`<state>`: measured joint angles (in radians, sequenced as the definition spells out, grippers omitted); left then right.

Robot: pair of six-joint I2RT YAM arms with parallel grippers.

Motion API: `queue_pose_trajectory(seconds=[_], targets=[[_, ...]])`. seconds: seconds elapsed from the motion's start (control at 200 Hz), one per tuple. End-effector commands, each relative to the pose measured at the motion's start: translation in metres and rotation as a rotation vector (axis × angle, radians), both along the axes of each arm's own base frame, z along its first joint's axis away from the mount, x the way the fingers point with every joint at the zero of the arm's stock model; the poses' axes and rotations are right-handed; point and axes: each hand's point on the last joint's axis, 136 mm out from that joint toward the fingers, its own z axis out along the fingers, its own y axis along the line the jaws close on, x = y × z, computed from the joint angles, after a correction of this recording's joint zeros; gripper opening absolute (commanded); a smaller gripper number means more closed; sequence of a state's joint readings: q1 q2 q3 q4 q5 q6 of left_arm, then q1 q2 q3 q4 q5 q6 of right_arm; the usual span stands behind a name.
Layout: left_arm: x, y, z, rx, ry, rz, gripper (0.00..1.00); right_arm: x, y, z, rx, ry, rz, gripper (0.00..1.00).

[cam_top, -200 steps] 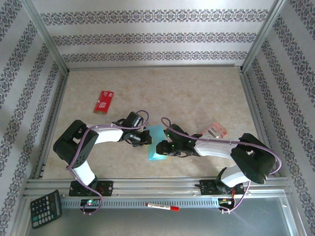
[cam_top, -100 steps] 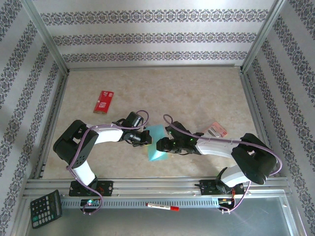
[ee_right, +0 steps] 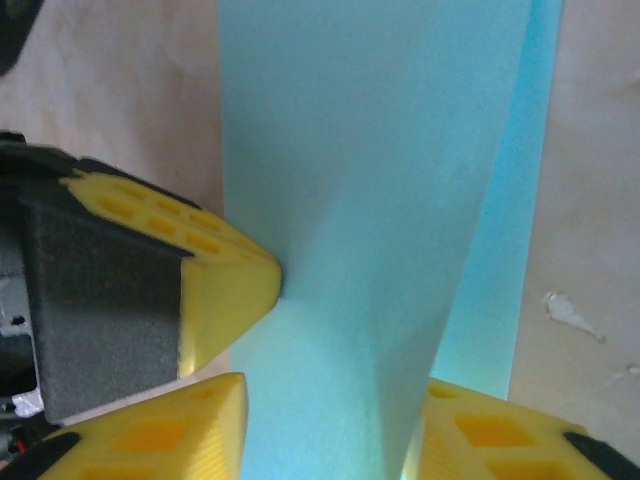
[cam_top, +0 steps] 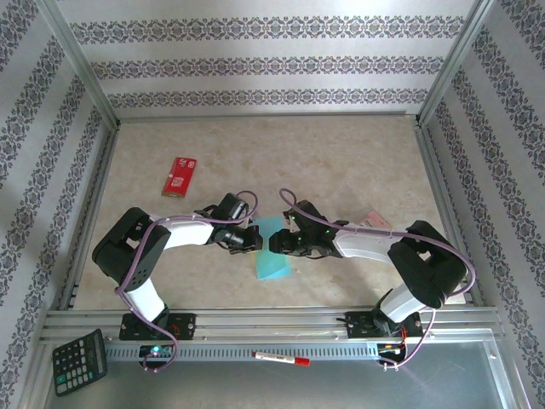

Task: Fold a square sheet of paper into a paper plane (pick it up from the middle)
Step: Fold the triangle a second time at the center of the table.

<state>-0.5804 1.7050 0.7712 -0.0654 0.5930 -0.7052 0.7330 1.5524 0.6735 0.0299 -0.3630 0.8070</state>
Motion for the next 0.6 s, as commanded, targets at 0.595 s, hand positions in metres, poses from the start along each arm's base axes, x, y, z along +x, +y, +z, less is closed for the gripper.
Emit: queue_pose_trajectory(seconds=[0.595], targets=[[0.006, -0.001, 0.041, -0.042, -0.113, -0.016, 0.38, 0.008, -0.012, -0.002, 0.098, 0.204, -0.280, 0.00]])
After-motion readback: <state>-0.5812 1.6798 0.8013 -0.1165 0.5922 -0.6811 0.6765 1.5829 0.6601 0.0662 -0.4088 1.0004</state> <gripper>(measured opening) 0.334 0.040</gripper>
